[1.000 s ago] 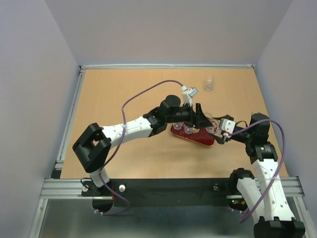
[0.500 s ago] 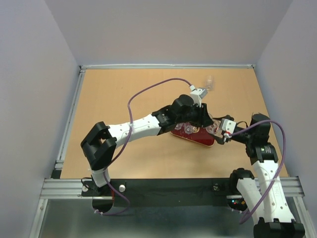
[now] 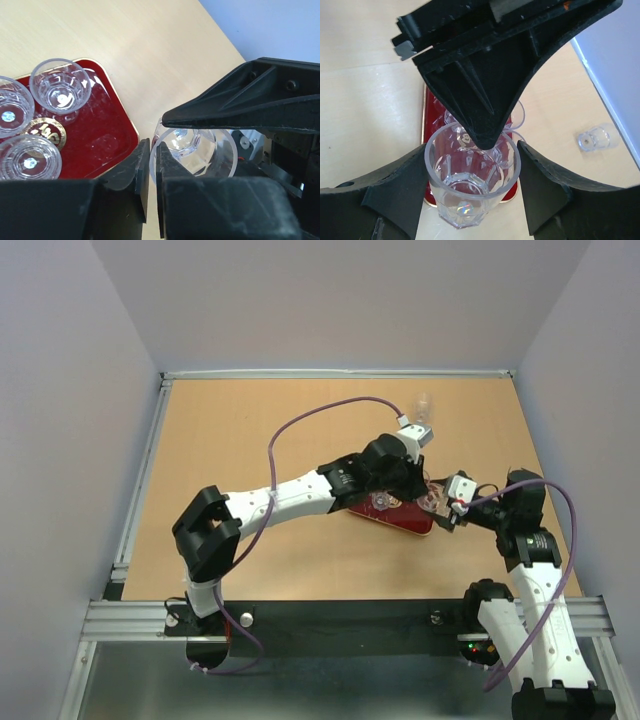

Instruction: Place the glasses into the tray

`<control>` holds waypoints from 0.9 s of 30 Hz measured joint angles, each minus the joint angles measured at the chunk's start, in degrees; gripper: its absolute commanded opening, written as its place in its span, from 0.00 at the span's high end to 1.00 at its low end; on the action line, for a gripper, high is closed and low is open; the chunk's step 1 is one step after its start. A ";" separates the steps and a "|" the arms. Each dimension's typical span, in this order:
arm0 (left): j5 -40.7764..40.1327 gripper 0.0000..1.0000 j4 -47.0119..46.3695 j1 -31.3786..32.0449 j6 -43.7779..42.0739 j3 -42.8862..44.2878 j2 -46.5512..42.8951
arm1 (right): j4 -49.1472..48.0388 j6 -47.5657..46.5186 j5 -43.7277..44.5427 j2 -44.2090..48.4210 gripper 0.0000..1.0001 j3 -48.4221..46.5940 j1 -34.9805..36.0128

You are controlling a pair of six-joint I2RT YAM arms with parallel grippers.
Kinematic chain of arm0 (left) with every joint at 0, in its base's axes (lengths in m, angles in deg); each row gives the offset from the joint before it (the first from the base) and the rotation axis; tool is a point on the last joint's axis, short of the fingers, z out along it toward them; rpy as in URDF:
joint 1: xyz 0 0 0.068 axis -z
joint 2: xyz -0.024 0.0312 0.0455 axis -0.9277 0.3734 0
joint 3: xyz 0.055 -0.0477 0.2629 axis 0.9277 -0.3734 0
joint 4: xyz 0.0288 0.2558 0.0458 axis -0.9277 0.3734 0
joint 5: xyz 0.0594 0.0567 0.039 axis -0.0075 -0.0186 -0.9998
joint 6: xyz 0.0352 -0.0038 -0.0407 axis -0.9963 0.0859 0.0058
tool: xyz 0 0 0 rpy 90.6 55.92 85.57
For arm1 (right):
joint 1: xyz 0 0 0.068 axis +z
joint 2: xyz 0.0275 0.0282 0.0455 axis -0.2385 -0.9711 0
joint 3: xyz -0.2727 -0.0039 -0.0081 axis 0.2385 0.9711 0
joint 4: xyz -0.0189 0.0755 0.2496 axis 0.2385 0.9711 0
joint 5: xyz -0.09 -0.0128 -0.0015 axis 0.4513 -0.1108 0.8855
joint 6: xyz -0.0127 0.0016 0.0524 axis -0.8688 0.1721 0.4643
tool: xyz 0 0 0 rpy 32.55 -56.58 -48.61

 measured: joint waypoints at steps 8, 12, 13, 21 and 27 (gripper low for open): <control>-7.72 1.00 3.34 1.99 -3.23 1.25 0.13 | -0.59 4.72 -0.04 0.50 0.00 0.00 0.00; -11.26 1.00 3.74 1.97 -4.31 0.55 -0.11 | -0.59 6.99 -0.09 0.52 0.00 -0.04 0.00; -11.80 1.00 3.78 1.95 -4.48 0.09 -0.31 | -0.57 7.98 -0.09 0.48 0.00 -0.09 0.00; -15.69 1.00 4.35 1.88 -6.93 -4.11 -2.78 | -0.20 13.40 0.61 -0.44 0.00 -2.08 0.00; -16.79 1.00 4.61 1.97 -8.83 -4.85 -3.02 | -0.11 19.06 4.07 -1.75 0.00 -2.51 0.00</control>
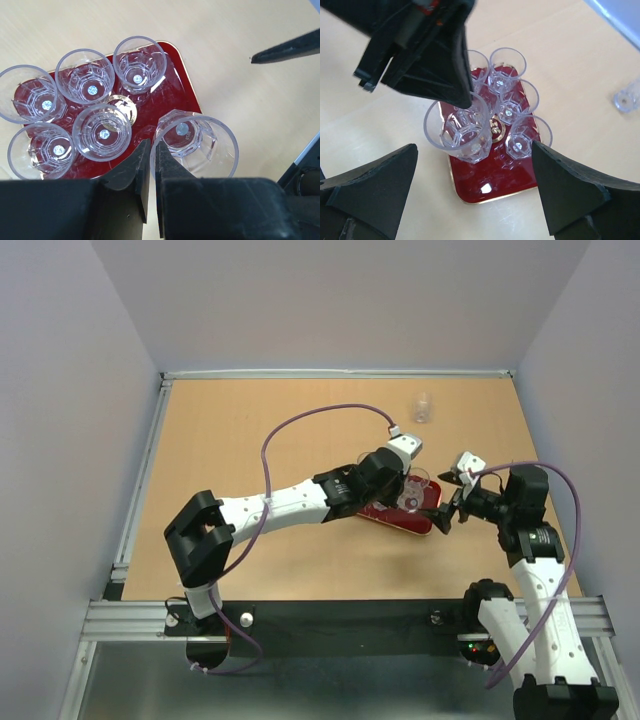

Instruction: Place the glasses into the tray

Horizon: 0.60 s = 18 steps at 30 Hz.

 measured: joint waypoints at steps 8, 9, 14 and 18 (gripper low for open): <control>-0.81 1.00 0.00 0.09 -2.10 0.00 0.09 | 0.00 11.54 5.35 -1.57 0.00 -3.56 0.00; -0.81 1.00 -0.04 0.09 -2.32 0.00 0.22 | -0.02 12.90 5.70 -1.60 0.00 -3.96 0.00; -0.79 1.00 -0.44 0.35 -3.39 0.00 2.75 | -0.09 18.16 7.89 -1.60 0.00 -5.53 0.00; -0.79 1.00 -0.37 0.39 -4.11 0.13 5.77 | -0.04 21.38 10.49 -1.70 0.00 -5.55 0.00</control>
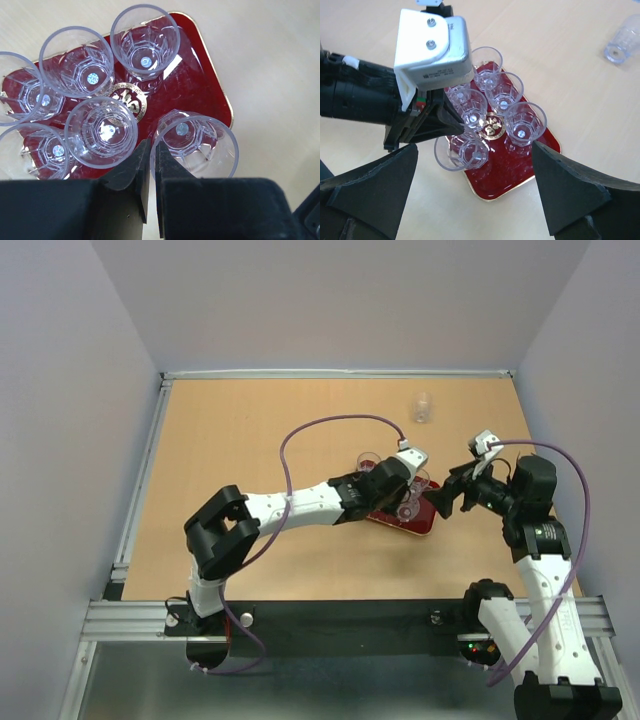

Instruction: Place the glasses into the tray

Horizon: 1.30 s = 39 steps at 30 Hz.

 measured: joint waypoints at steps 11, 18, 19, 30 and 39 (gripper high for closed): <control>-0.79 1.00 -0.02 0.00 -1.22 3.19 3.39 | -0.02 4.37 5.33 0.61 0.00 0.00 0.00; -1.42 1.00 -0.13 0.00 -1.46 4.72 6.12 | 0.00 5.01 5.97 1.27 0.00 0.00 0.00; -1.49 1.00 -0.09 0.00 -1.46 4.72 6.49 | -0.02 5.03 5.99 1.36 0.00 0.00 0.00; -2.27 0.66 -0.04 0.00 -1.70 5.55 7.32 | -0.02 5.22 6.19 2.05 0.00 0.02 0.00; -2.45 0.59 -0.02 0.00 -1.66 5.62 7.37 | -0.02 5.66 6.21 2.10 0.00 0.02 0.00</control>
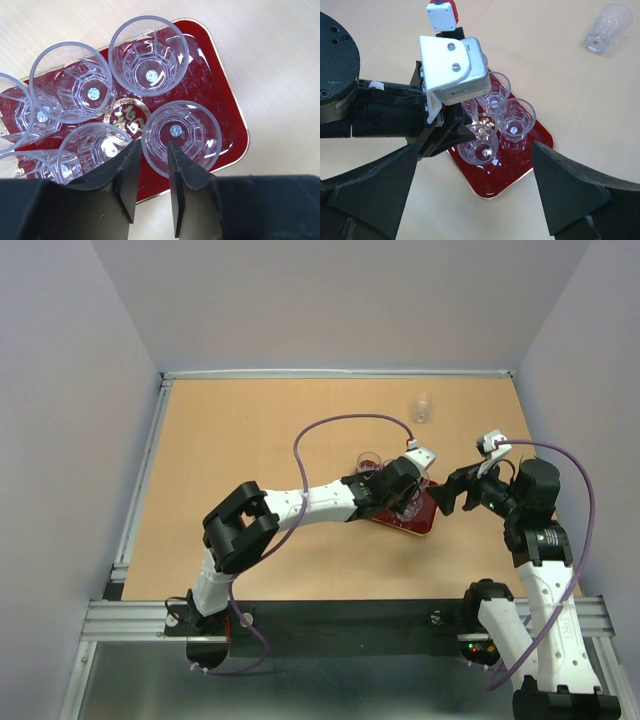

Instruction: Place the glasses into the tray

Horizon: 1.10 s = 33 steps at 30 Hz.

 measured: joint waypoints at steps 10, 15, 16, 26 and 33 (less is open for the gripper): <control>-0.68 0.45 0.35 0.00 0.28 0.09 -0.63 | 0.00 0.37 0.42 1.29 0.00 0.00 0.00; -2.45 0.37 0.63 0.00 0.22 -0.28 -5.88 | 0.02 0.87 0.42 1.90 0.00 0.00 0.00; -3.06 0.36 0.33 -0.02 0.22 -0.87 -7.65 | 0.02 1.05 0.42 1.90 0.00 0.00 0.00; -5.97 0.33 -1.81 -3.28 -0.39 -7.54 -17.92 | 0.00 2.38 0.42 0.66 0.00 -0.02 0.00; -12.35 0.18 1.01 -5.92 -5.62 -15.15 -28.35 | 0.02 4.55 1.16 -9.70 0.00 -2.12 0.00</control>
